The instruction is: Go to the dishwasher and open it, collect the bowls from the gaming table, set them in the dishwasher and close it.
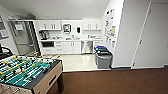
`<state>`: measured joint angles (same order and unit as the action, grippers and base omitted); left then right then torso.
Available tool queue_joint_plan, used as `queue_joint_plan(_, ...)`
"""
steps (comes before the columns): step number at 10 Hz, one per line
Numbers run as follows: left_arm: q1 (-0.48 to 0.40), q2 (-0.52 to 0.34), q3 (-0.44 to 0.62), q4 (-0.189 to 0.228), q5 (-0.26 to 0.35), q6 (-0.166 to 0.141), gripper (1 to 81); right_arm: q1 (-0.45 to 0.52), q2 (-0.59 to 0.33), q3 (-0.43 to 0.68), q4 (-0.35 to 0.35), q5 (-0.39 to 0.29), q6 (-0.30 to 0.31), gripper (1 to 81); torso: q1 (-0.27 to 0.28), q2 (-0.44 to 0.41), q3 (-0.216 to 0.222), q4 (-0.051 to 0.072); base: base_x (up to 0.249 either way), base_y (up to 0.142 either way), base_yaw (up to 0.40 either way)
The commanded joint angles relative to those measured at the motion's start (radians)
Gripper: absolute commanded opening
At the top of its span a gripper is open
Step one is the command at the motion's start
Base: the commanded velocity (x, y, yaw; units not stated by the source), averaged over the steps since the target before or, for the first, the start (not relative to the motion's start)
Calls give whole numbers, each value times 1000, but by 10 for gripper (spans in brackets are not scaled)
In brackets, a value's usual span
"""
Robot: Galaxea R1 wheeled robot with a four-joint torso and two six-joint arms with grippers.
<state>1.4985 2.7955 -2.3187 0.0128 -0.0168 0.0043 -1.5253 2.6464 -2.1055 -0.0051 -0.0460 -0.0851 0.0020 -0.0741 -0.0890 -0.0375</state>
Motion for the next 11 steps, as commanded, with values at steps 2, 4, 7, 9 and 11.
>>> queue_joint_plan(2, -59, -11, 12, 12, 51, 10, 811, 56, -23, 12, -6, -54, -5, 811, 0, 0, 0, 0, 103, 0, 0)
queue_joint_plan(4, -57, -10, 12, 10, 51, 10, 811, 55, -23, 1, 2, -51, -5, 811, 1, 1, 0, 0, 115, 0, 0)
queue_joint_plan(7, -59, -8, 12, 12, 51, 10, 811, 55, -21, -5, 4, -51, -5, 811, 1, 1, 0, 0, 138, 0, 0)
queue_joint_plan(9, -57, -11, 12, 12, 51, 10, 811, 55, -21, -5, 4, -51, -5, 811, 0, 1, 0, 0, 156, 0, 0)
queue_joint_plan(11, -59, -11, 12, 12, 51, 10, 811, 55, -20, -5, 4, -48, 1, 811, 1, 1, 0, 0, 166, 0, 0)
